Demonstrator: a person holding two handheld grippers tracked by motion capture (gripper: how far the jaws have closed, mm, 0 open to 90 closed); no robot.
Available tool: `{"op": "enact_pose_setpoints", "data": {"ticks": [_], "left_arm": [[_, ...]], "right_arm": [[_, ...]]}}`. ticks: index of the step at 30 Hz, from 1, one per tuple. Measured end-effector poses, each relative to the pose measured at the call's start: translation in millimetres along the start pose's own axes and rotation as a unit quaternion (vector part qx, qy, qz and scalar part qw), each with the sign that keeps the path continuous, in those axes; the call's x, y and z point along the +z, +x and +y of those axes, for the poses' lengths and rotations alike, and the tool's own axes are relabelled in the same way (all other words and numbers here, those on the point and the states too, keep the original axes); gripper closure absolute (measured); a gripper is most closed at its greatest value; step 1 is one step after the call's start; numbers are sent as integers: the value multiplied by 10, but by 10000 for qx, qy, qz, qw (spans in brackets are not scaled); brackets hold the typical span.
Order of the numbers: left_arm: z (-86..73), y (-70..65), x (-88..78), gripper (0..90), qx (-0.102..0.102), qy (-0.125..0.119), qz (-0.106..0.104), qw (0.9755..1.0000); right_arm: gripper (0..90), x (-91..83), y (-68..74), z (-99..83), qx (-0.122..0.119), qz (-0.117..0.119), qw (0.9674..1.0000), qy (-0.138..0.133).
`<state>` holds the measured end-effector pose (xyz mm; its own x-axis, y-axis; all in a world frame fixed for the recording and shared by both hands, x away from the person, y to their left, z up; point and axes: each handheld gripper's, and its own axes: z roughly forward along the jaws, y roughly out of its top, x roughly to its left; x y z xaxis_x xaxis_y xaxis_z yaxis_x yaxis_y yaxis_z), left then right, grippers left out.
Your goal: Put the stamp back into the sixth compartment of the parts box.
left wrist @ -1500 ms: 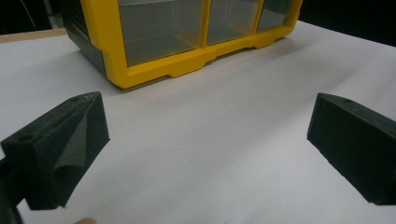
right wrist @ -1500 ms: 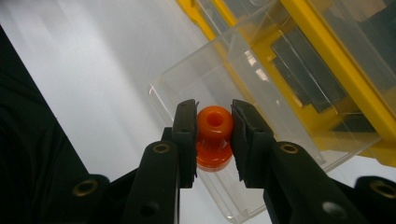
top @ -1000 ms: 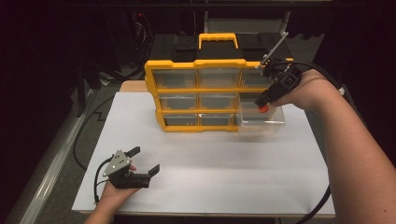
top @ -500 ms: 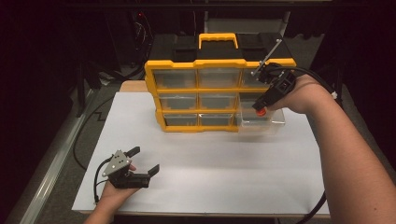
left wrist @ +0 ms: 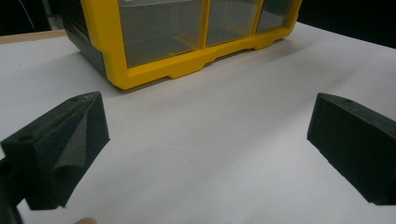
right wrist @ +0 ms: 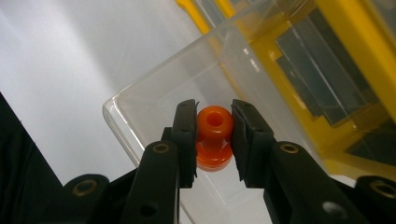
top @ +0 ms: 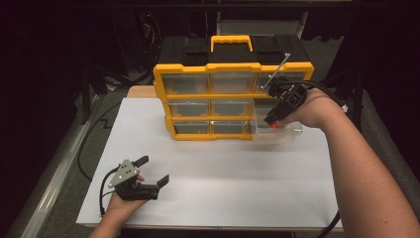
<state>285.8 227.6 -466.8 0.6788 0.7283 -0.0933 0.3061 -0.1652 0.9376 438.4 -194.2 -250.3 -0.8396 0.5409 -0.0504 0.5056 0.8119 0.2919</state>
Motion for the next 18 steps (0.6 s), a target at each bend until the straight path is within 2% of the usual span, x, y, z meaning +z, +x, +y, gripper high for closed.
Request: {"op": "enact_pose_setpoints", "data": {"ticks": [9,18], "left_arm": [[0,-4,0,2,11,-2,-22,10000],[0,-6,1,2,16,-4,-30,10000]], "right_arm": [[725,135,14,-19,-52,40,10000,16],[724,95,5,-21,-56,29,10000,-55]]}}
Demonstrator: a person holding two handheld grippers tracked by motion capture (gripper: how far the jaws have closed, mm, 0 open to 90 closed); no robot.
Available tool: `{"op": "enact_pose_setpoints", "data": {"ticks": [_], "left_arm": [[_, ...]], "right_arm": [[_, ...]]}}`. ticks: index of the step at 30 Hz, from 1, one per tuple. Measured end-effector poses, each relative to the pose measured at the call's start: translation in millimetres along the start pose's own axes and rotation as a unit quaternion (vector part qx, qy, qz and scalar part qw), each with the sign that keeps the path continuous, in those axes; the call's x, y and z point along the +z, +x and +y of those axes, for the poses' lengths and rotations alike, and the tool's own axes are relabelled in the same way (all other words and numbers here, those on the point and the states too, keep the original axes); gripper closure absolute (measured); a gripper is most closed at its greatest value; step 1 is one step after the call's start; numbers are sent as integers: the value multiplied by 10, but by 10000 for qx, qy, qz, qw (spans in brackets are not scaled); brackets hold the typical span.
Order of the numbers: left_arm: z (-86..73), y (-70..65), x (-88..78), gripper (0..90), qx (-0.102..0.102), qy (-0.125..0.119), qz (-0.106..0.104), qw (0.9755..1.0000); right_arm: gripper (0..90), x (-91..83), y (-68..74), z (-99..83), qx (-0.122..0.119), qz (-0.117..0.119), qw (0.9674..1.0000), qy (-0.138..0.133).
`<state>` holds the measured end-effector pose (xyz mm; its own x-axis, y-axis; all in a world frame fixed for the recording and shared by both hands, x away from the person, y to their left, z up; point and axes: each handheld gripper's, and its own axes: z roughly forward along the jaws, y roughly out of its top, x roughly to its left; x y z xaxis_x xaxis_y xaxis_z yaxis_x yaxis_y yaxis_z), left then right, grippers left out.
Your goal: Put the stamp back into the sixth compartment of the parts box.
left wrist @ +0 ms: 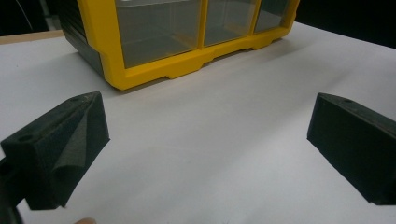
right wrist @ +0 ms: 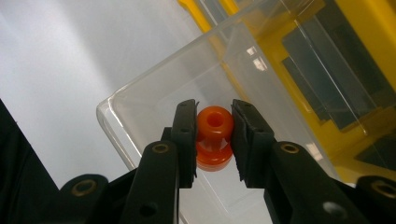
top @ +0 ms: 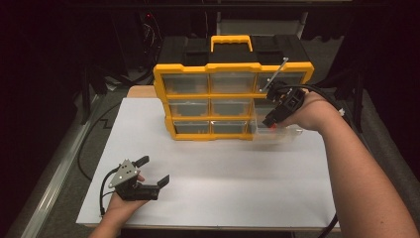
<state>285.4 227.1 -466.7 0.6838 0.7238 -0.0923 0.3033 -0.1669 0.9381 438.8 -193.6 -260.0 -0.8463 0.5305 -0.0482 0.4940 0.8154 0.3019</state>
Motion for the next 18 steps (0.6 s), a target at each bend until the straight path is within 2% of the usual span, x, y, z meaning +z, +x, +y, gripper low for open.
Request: {"op": "enact_pose_setpoints", "data": {"ticks": [5,8,10,11,13,16,18], "left_arm": [[-2,1,0,2,-6,10,6,10000],[-1,0,0,2,-9,1,5,10000],[0,1,3,2,0,-2,1,10000],[-1,2,4,2,3,4,4,10000],[0,4,1,3,4,-1,5,10000],[-3,10,0,2,1,11,15,10000],[-5,9,7,2,-17,20,20,10000]], "right_arm": [[724,-65,-2,2,52,-26,10000,3],[723,-129,-12,12,-6,-22,10000,-86],[717,-157,-26,6,54,-29,9999,-114],[680,-165,-40,-2,106,-53,9999,-101],[512,-186,-64,-23,284,-27,9995,-118],[418,-260,-71,-54,218,16,9995,-235],[398,-313,-57,-80,271,-33,9994,-227]]}}
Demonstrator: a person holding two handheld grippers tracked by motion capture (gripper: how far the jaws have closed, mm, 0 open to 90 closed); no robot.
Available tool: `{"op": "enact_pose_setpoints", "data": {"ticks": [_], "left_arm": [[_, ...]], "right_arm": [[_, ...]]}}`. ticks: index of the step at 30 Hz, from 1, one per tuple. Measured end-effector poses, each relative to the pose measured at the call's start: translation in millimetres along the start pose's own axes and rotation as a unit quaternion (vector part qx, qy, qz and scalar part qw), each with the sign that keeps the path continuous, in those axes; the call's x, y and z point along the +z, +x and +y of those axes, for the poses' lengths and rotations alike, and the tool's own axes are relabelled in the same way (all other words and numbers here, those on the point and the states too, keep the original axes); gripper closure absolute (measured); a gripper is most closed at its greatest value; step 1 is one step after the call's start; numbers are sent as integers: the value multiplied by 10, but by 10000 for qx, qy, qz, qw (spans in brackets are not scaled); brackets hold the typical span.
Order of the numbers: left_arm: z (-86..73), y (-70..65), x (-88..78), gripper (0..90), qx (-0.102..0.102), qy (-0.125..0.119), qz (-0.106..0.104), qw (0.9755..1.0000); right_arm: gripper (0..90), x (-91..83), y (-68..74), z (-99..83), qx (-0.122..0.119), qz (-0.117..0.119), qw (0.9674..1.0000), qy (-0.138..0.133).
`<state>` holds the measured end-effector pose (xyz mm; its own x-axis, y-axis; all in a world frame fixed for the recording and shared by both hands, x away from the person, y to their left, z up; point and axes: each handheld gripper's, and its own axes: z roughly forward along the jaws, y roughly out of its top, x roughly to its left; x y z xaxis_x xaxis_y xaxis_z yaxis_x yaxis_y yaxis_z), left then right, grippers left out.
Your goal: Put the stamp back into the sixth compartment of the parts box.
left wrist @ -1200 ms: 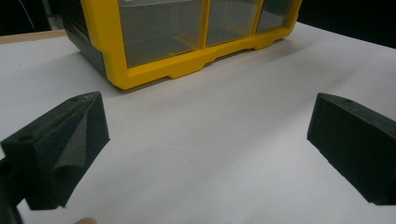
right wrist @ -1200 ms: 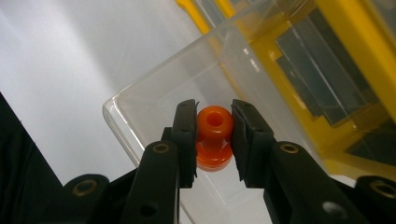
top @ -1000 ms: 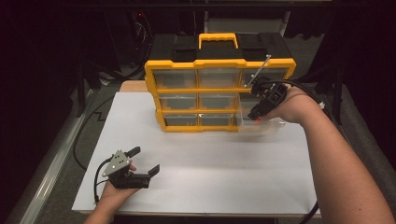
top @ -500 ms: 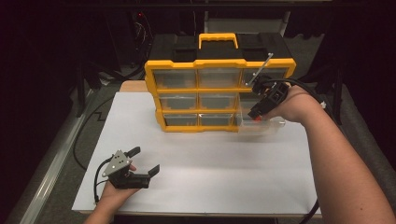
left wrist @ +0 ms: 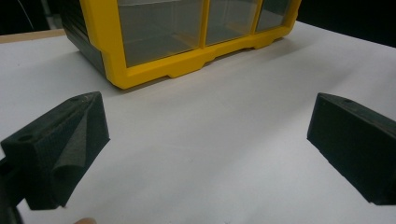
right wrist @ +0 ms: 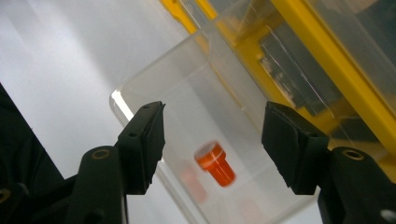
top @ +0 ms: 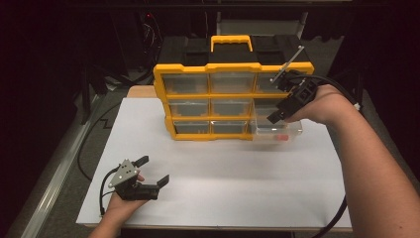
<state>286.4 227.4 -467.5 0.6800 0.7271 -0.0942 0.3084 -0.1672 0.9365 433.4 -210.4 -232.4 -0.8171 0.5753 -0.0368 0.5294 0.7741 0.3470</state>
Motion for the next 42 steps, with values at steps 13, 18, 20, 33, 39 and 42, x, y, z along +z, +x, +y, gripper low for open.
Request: {"op": "enact_pose_setpoints", "data": {"ticks": [13,18,20,33,39,42], "left_arm": [[-2,-1,2,2,-20,41,43,10000],[-3,-7,13,2,16,86,56,9999],[-2,-5,14,2,22,84,69,9999],[-2,-1,9,2,11,70,129,9999],[-2,-5,5,2,26,76,113,9999],[1,-8,0,2,22,56,112,9999]], "right_arm": [[352,-249,130,-324,75,-76,9999,-41],[343,-296,182,-452,85,-109,9999,-44],[339,-305,201,-512,95,-112,9999,-47],[291,-274,347,-855,193,-111,9997,89],[247,-172,412,-978,265,-66,9996,109],[214,-64,422,-1041,319,-16,9994,122]]}}
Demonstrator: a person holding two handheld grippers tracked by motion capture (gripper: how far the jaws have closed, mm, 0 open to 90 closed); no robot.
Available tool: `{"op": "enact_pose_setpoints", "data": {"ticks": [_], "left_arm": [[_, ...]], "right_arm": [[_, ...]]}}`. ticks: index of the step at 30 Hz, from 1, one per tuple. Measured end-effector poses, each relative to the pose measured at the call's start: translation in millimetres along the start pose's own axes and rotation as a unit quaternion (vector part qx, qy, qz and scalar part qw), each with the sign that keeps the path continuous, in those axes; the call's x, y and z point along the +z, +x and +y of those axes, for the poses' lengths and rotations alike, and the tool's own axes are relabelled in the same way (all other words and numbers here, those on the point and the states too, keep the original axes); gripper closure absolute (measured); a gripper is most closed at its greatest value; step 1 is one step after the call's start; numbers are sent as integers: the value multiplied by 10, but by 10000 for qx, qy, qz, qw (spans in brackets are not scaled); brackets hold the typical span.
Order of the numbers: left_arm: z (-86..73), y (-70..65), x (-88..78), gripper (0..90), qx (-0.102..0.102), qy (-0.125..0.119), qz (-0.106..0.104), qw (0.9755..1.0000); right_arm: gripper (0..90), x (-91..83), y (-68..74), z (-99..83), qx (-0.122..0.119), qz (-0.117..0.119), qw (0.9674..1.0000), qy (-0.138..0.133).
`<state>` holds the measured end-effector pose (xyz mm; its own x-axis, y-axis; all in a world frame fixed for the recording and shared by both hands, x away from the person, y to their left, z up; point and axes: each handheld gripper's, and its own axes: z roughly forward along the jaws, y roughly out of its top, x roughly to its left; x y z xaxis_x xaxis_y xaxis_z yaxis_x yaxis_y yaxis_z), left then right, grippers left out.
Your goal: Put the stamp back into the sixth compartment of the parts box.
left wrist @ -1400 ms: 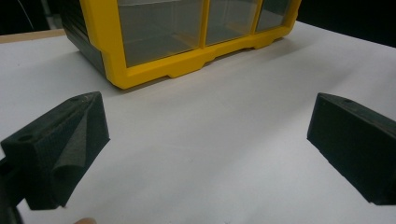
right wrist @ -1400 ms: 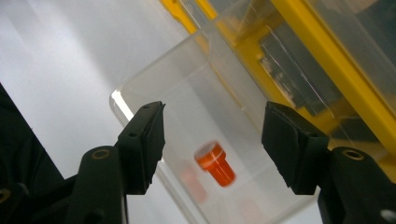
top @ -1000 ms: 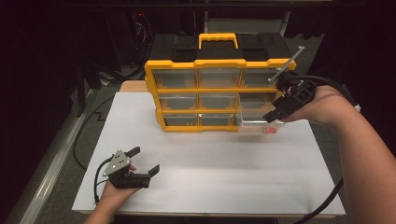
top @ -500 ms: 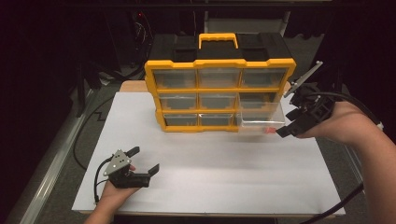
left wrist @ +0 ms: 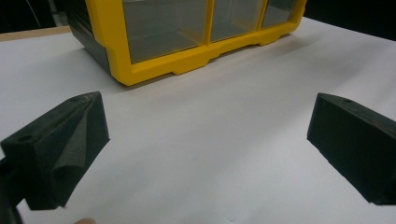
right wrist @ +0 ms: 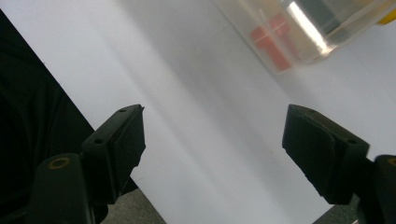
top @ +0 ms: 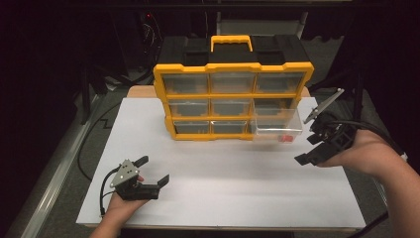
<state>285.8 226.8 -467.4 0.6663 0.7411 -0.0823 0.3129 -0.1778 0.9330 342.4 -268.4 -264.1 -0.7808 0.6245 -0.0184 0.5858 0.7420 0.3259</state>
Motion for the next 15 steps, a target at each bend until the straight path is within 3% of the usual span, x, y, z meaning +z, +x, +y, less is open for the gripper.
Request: {"op": "enact_pose_setpoints", "data": {"ticks": [15], "left_arm": [[-2,2,8,2,-5,15,-19,10000]], "right_arm": [[56,732,137,-206,98,139,9993,343]]}}
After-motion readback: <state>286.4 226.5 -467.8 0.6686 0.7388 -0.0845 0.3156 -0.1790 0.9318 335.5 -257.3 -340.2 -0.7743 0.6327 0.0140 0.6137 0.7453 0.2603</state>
